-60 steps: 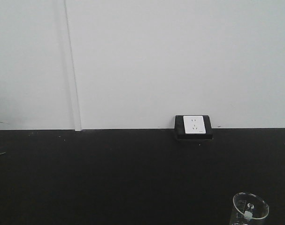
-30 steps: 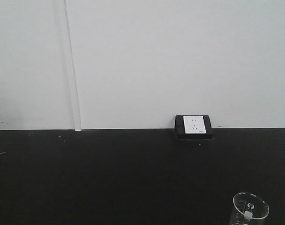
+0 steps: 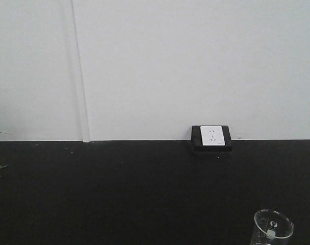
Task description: Grab transparent chemical and place on left bench
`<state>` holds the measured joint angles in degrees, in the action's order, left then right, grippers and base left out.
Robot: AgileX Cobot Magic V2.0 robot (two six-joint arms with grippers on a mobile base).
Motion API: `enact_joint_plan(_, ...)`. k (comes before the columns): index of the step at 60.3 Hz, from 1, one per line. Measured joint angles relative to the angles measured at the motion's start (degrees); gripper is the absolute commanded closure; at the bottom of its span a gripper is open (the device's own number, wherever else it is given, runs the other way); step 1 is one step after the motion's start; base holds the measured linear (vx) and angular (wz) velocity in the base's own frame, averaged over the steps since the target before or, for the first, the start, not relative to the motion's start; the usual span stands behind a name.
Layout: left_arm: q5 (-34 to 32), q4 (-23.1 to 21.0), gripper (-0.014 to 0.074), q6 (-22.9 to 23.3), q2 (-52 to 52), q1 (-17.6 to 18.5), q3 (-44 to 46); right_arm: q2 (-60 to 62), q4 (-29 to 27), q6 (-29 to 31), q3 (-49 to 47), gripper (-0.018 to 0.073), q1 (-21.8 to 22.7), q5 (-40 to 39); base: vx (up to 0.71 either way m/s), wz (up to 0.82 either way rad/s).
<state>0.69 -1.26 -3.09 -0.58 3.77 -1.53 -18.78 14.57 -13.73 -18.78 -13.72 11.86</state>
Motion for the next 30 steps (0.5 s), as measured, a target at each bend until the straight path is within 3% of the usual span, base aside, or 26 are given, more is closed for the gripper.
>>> enact_joint_plan(30, 0.0, 0.0, 0.0600, 0.0, 0.0, 0.0, 0.0, 0.0, 0.0, 0.0, 0.0, 0.0562, 0.0, 0.0, -0.12, 0.02)
